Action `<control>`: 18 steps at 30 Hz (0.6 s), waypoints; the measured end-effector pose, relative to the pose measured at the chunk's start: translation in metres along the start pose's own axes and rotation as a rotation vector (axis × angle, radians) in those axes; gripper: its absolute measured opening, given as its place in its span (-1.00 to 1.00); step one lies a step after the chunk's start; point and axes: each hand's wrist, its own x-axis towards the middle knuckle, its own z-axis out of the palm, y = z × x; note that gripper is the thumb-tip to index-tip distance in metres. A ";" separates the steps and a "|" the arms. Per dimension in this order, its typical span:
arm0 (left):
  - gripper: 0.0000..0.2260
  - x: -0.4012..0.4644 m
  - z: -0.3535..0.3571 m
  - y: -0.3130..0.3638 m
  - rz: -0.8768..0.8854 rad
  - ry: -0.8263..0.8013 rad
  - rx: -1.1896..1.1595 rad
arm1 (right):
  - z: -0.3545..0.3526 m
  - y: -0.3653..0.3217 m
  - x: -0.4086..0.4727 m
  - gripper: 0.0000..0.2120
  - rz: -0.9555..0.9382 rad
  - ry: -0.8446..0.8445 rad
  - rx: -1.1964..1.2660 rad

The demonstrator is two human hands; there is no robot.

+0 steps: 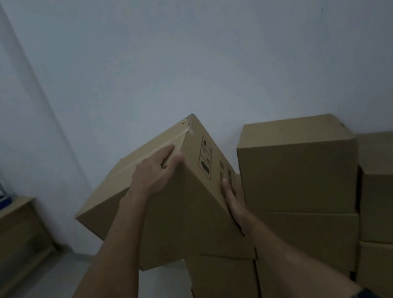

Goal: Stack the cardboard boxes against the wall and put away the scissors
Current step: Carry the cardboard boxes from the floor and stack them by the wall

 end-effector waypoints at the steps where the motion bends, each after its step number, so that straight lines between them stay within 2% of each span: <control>1: -0.28 0.014 0.004 -0.009 0.015 0.002 0.000 | 0.004 0.002 0.019 -0.03 -0.001 0.014 -0.009; 8: -0.31 0.111 0.046 -0.053 0.104 -0.077 -0.010 | 0.020 0.009 0.115 -0.19 -0.088 0.078 0.028; 14: -0.42 0.169 0.092 -0.076 0.184 -0.156 0.018 | 0.015 0.039 0.197 0.00 0.050 0.206 -0.034; 18: -0.39 0.196 0.134 -0.086 0.190 -0.301 0.023 | 0.025 0.027 0.235 -0.16 0.026 0.145 0.035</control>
